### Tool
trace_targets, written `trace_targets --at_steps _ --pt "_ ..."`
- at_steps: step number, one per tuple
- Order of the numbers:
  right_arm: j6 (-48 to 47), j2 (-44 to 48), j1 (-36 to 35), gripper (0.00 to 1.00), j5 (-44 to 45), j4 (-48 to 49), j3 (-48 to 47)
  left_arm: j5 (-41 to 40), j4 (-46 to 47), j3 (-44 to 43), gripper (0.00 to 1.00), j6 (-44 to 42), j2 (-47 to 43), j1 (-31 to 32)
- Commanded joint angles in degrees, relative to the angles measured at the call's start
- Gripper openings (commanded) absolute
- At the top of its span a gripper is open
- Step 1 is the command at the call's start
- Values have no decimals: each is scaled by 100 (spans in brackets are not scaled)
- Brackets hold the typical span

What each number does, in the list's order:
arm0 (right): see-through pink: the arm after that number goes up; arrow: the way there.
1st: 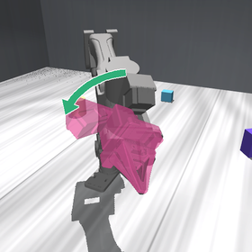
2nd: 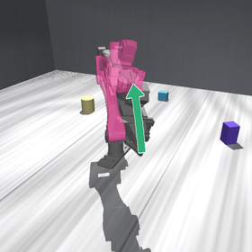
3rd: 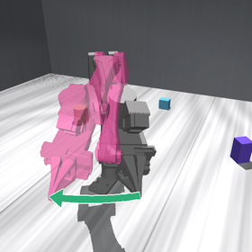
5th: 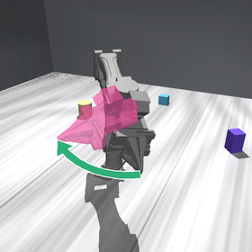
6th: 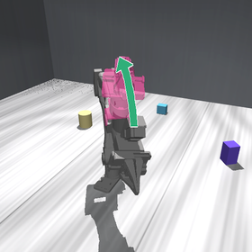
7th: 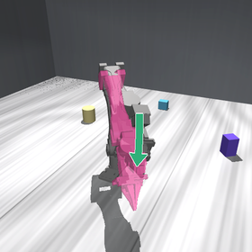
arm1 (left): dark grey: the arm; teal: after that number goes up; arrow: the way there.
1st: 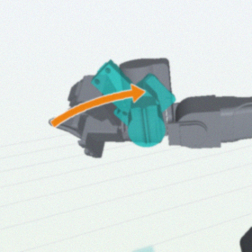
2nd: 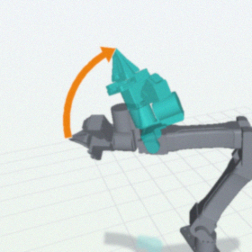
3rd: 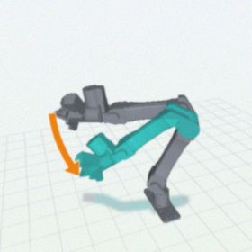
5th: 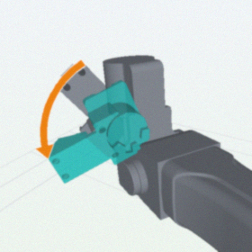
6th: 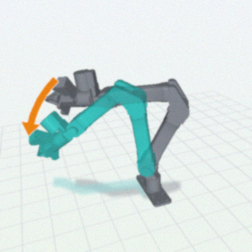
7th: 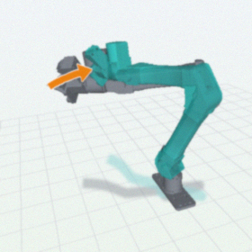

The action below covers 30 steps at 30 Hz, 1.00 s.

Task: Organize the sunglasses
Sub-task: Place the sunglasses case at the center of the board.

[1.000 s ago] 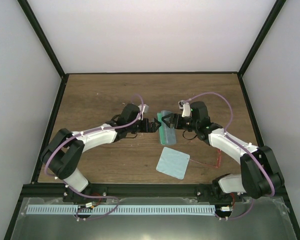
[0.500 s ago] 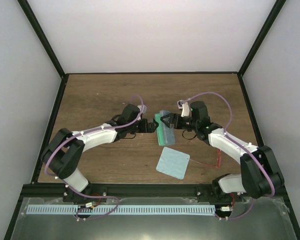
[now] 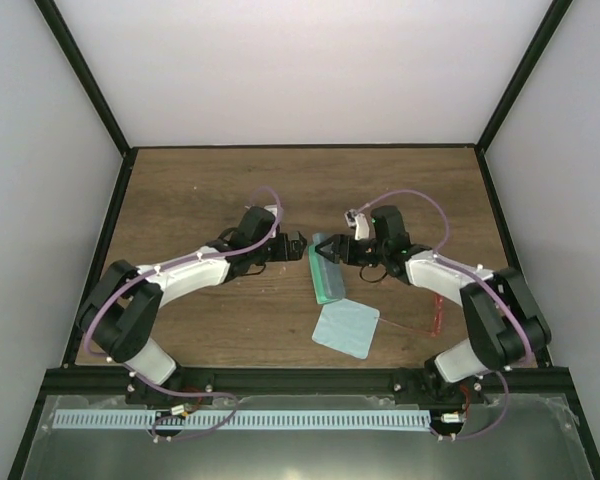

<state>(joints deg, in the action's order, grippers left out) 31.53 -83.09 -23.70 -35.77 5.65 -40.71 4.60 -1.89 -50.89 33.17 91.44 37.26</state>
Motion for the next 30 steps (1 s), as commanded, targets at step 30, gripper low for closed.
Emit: trace_targets --at_steps 30 --pt "-58 -1453 1 86 -453 -477 -876 -38 -522 -472 97 -222 647 1"
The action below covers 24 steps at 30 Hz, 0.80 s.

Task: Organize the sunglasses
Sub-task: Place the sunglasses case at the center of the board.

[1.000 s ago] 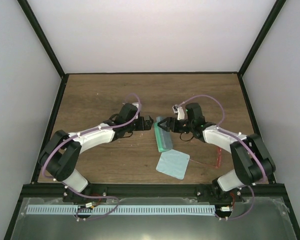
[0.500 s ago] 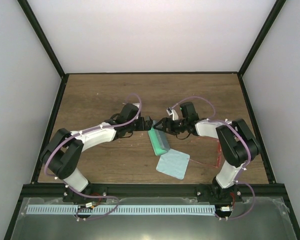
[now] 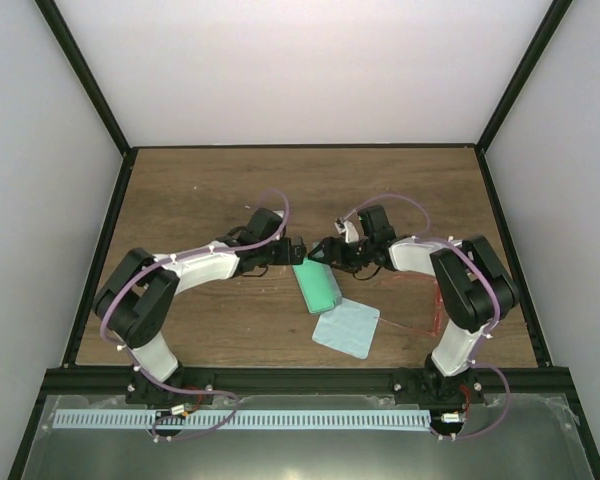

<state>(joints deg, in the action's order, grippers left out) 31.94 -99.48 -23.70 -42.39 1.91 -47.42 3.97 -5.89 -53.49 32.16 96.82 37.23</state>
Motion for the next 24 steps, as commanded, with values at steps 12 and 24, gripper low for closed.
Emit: trace_targets --at_steps 12,24 --pt "-103 1122 11 97 1468 -182 109 -362 -110 -296 100 -785 239 176" --pt "212 2116 -2 89 3108 -273 524 -287 -453 -642 73 -909 732 258"
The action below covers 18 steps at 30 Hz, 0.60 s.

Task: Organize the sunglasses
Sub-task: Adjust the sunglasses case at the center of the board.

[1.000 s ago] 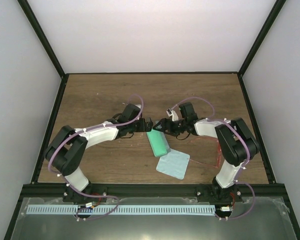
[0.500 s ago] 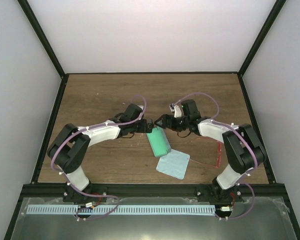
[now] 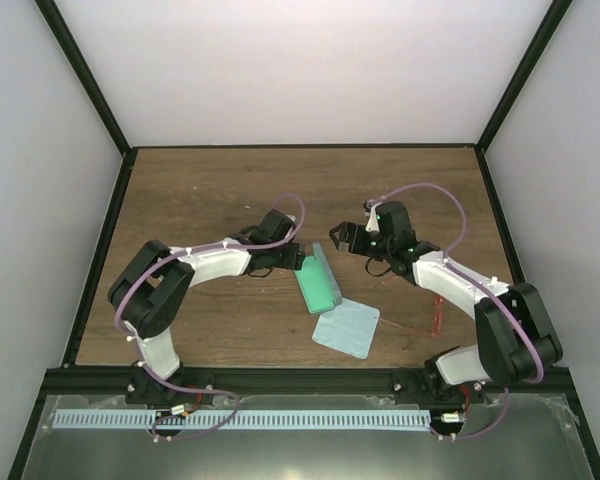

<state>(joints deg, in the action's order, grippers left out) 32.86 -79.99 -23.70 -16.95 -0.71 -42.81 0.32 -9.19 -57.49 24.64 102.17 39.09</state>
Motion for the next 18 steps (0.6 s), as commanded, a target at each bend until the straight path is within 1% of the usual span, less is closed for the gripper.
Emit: trace_targets --at_steps 1,3,8,12,14,18 --pt "137 152 9 89 563 -12 66 97 -138 -275 72 -167 252 87" --pt "134 110 15 88 538 -8 49 115 -166 -318 68 -153 337 98" --pt "117 4 13 88 479 -6 19 94 -193 -405 64 -164 489 115" --pt "107 -39 14 88 445 -13 2 61 -240 -463 56 -187 562 125" --pt "106 -48 11 88 437 -25 -7 29 -269 -487 51 -188 595 133" --pt "98 -91 11 88 421 -39 -15 35 -296 -553 44 -197 688 155"
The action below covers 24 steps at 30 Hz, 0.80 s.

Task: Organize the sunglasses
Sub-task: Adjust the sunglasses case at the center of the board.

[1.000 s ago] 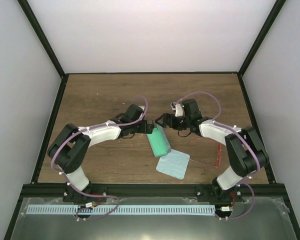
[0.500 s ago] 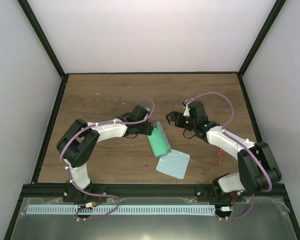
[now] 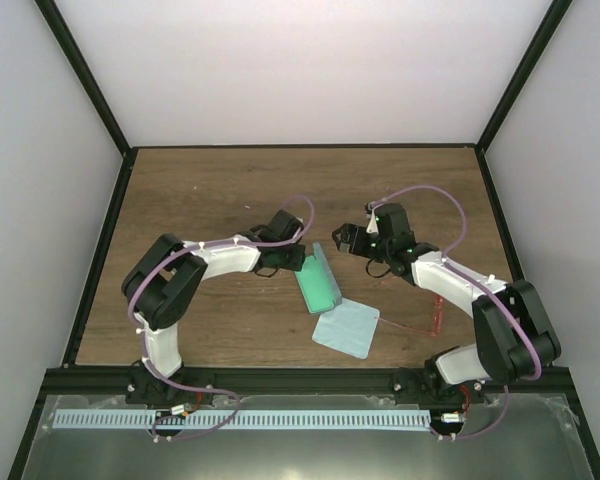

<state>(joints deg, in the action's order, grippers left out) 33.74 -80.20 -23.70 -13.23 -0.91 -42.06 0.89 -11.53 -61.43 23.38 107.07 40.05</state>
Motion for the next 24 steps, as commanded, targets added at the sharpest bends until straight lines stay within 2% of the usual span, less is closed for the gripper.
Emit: trace_targets --at_steps 1,8,17,24 --pt "10 -87 13 88 49 -30 -104 -3 -67 -173 42 -84 221 66" --pt "-3 -122 15 87 53 -44 -123 38 -95 -219 24 -123 277 117" --pt "-7 -162 17 87 82 -83 -145 -336 -297 -288 5 29 283 118" --pt "-4 -149 21 87 122 -93 -144 -766 -467 -308 4 136 223 111"
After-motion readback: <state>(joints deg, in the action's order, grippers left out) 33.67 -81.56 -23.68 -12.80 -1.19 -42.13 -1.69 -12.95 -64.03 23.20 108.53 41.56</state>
